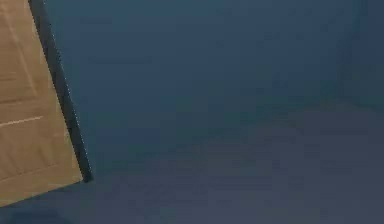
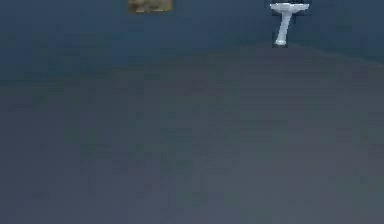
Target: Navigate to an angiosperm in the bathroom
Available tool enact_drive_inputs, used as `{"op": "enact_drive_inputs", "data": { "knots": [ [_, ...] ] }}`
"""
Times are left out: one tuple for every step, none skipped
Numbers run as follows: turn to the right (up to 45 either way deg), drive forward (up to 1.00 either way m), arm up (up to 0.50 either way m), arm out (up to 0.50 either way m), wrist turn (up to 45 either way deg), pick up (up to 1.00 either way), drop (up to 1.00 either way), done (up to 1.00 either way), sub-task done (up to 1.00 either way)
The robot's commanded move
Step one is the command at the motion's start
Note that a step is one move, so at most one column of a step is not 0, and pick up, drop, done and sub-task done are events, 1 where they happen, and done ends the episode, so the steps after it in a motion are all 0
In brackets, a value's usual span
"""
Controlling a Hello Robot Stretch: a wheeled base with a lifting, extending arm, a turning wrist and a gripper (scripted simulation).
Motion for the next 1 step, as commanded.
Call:
{"op": "enact_drive_inputs", "data": {
  "knots": [
    [-45.0,0.0,0.0,0.0,0.0,0.0,0.0,0.0,0.0]
  ]
}}
